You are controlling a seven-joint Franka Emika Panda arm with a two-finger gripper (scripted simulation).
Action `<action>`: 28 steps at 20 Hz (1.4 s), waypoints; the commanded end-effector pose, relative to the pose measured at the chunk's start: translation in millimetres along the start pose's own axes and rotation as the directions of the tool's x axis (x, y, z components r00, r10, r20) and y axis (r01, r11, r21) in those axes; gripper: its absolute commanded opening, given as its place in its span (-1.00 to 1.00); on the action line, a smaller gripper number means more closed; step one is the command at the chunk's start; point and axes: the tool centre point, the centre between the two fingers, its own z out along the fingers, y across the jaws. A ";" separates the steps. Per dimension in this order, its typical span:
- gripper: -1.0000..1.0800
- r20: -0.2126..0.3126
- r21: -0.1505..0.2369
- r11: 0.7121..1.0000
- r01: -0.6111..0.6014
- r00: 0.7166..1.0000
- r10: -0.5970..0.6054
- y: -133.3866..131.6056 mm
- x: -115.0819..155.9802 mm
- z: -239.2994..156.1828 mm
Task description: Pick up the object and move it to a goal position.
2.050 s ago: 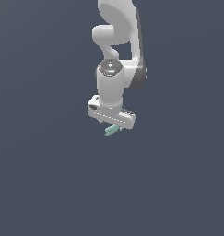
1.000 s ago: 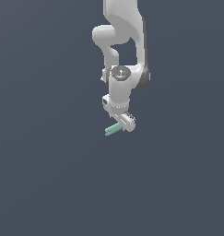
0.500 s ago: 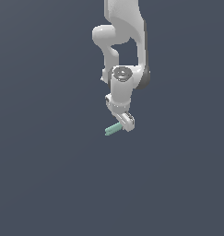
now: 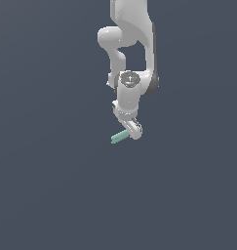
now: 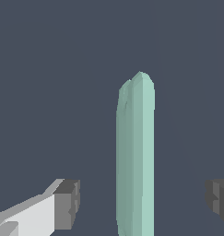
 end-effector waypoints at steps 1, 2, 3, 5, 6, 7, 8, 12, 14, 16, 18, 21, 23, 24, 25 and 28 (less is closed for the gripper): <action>0.92 0.000 -0.001 1.000 -0.001 1.000 0.001 0.6 -0.1 6.5; 0.92 0.000 -0.001 1.000 -0.001 1.000 0.001 0.7 -0.3 10.3; 0.92 0.000 -0.001 1.000 -0.002 1.000 0.002 0.9 -0.3 14.6; 0.92 0.000 -0.001 1.000 -0.003 1.000 0.003 1.3 -0.3 24.7; 0.92 0.000 -0.001 1.000 -0.003 1.000 0.003 1.3 -0.6 29.4; 0.92 0.000 -0.001 1.000 -0.004 1.000 0.004 1.4 -0.4 33.4; 0.92 0.000 -0.001 1.000 -0.004 1.000 0.004 1.3 -0.5 36.9; 0.92 0.000 -0.001 1.000 -0.004 1.000 0.004 1.0 -0.4 45.3; 0.92 0.000 -0.001 1.000 -0.004 1.000 0.004 0.9 -0.5 46.3; -1.00 0.000 -0.001 1.000 -0.004 1.000 0.004 0.9 -0.5 46.3; -1.00 0.000 -0.001 1.000 -0.004 1.000 0.004 0.9 -0.5 46.3; -1.00 0.000 -0.001 1.000 -0.004 1.000 0.004 0.9 -0.5 46.3; -1.00 0.000 -0.001 1.000 -0.004 1.000 0.004 0.9 -0.5 46.3; -1.00 0.000 -0.001 1.000 -0.004 1.000 0.004 0.9 -0.5 46.3; -1.00 0.000 0.000 1.000 -0.004 1.000 0.004 0.5 -0.5 45.9; -1.00 0.000 0.000 1.000 -0.004 1.000 0.004 0.6 -0.5 43.6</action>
